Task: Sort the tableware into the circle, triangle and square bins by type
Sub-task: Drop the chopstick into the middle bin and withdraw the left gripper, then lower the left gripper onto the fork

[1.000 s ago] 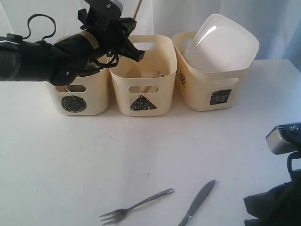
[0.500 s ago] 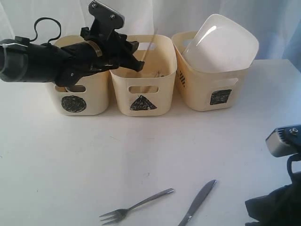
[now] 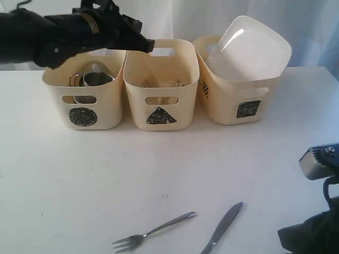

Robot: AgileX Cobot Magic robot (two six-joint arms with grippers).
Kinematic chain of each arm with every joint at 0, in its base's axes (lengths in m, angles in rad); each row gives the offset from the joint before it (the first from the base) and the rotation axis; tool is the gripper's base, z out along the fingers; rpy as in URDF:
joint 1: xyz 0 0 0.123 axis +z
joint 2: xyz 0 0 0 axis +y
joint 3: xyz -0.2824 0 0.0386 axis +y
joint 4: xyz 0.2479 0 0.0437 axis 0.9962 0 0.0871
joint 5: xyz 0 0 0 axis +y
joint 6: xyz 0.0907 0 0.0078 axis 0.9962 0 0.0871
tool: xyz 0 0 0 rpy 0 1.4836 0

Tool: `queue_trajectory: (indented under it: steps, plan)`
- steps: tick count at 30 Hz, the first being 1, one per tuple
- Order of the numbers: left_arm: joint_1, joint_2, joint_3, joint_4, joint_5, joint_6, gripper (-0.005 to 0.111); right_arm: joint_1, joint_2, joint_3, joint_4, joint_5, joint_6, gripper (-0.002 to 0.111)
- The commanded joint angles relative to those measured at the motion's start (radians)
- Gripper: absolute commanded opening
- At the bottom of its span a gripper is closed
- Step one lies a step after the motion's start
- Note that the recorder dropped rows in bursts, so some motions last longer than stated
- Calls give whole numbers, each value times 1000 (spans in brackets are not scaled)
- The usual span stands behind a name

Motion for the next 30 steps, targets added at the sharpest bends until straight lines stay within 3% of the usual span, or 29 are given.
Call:
queue_trajectory:
  steps: [1, 7, 12, 15, 19, 23, 27, 30]
  plan:
    - [-43, -101, -6, 19, 360, -26, 0, -3, -6, 8, -2, 2, -10, 0]
    - [-164, -160, 34, -43, 746, 263, 0, -3, -6, 8, -2, 2, -12, 0]
    - [-254, -153, 54, -422, 1043, 669, 0, -3, -6, 10, -2, -2, -14, 0]
    - [-262, -140, 58, -601, 1125, 789, 0, -3, -6, 12, -2, -4, -14, 0]
    - [-262, -107, 58, -642, 1154, 791, 1, -3, -6, 14, -2, -11, -19, 0]
    - [-262, -69, 58, -642, 1214, 814, 18, -3, -6, 14, -2, -11, -21, 0]
    - [-262, -9, 58, -644, 1276, 869, 43, -3, -6, 14, -2, -11, -22, 0]
    - [-262, 44, 58, -643, 1274, 894, 48, -3, -6, 14, -2, -11, -22, 0]
